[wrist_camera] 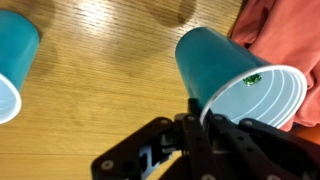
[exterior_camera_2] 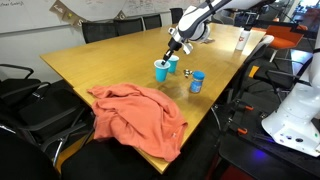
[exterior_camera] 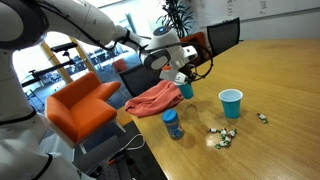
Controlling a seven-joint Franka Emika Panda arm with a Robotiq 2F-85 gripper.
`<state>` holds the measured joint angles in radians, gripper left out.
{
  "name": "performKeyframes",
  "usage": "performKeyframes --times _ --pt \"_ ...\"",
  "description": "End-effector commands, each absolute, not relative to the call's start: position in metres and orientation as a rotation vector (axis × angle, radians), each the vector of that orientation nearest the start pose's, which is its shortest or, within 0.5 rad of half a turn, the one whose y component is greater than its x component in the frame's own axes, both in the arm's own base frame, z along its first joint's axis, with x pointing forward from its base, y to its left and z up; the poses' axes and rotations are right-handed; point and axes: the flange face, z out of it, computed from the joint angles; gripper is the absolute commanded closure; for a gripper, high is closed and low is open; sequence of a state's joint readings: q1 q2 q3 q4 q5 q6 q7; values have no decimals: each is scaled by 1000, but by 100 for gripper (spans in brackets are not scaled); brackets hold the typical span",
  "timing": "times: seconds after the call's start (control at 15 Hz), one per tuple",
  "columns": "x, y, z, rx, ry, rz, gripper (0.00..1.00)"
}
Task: Pour the sweets out of the left cup onto the table then put two sweets back in the cup
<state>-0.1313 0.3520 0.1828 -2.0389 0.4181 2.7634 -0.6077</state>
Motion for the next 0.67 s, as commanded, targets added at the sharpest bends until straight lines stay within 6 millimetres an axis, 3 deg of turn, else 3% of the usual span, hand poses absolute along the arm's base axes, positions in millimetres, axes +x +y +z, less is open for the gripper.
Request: performKeyframes --times 0.0,0.33,0.4,0.47,0.6 --pt "634 2 296 -2908 -426 -657 99" --pt "635 -4 274 -2947 -466 -604 99" --pt "636 -5 272 -2958 -471 -592 70" --pt "637 -6 270 -2964 -473 -589 68" --pt "638 -7 273 -2973 -468 -591 54"
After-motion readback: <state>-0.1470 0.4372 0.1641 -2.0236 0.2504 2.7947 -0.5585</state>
